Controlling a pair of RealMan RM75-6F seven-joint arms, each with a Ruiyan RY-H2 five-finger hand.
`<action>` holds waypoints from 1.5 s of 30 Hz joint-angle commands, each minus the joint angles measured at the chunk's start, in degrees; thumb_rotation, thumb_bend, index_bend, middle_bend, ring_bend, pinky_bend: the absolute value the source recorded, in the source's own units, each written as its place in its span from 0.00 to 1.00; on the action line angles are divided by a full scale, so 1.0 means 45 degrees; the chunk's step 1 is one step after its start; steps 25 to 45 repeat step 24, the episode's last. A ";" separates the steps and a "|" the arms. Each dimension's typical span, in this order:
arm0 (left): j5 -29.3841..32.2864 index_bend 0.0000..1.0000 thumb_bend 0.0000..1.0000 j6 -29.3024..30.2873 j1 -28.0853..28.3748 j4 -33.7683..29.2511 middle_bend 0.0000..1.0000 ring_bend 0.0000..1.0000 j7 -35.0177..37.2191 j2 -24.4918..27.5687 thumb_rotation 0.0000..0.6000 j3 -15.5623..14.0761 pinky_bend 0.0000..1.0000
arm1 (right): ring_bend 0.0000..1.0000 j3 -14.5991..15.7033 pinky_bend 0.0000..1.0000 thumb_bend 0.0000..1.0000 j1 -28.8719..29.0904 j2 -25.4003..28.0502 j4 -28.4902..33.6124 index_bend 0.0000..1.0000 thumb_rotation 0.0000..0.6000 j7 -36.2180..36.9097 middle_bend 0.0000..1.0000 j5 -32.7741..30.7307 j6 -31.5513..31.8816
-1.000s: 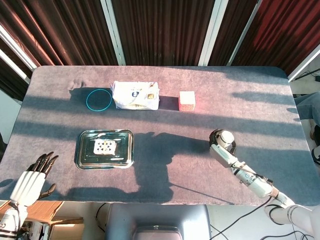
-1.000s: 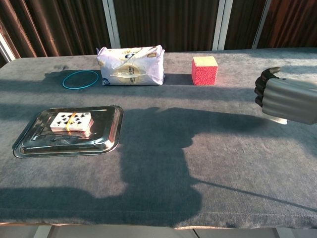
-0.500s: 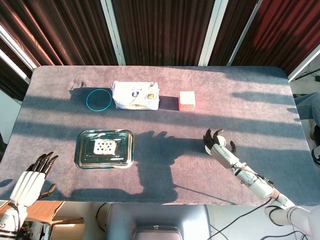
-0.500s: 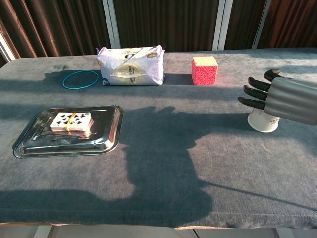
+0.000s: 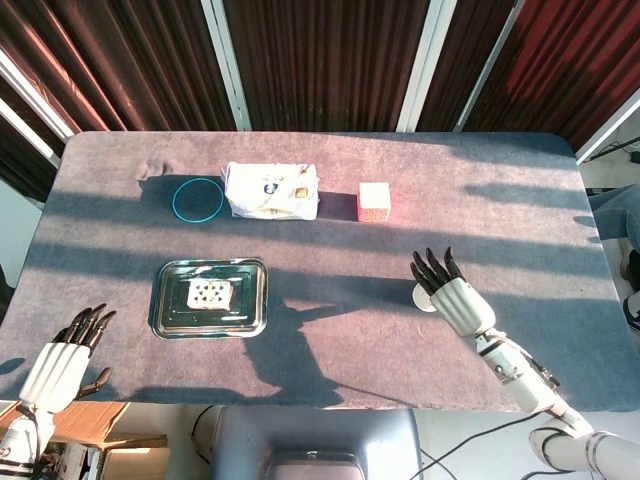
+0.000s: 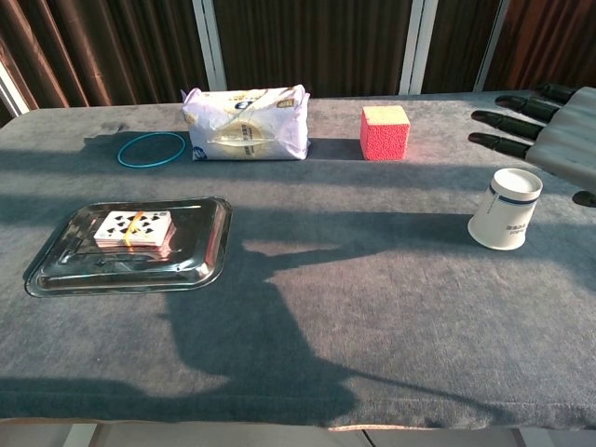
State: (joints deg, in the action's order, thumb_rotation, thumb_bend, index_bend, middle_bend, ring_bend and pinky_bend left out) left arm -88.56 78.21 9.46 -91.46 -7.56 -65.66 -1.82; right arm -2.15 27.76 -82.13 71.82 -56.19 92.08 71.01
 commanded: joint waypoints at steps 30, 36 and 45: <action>0.0085 0.05 0.30 0.0117 -0.0028 0.0123 0.02 0.00 -0.0387 -0.0233 1.00 0.0095 0.28 | 0.03 -0.0691 0.16 0.24 -0.3656 0.1886 0.2038 0.06 1.00 1.1721 0.08 -0.2151 0.3004; 0.0085 0.05 0.30 0.0117 -0.0028 0.0123 0.02 0.00 -0.0387 -0.0233 1.00 0.0095 0.28 | 0.03 -0.0691 0.16 0.24 -0.3656 0.1886 0.2038 0.06 1.00 1.1721 0.08 -0.2151 0.3004; 0.0085 0.05 0.30 0.0117 -0.0028 0.0123 0.02 0.00 -0.0387 -0.0233 1.00 0.0095 0.28 | 0.03 -0.0691 0.16 0.24 -0.3656 0.1886 0.2038 0.06 1.00 1.1721 0.08 -0.2151 0.3004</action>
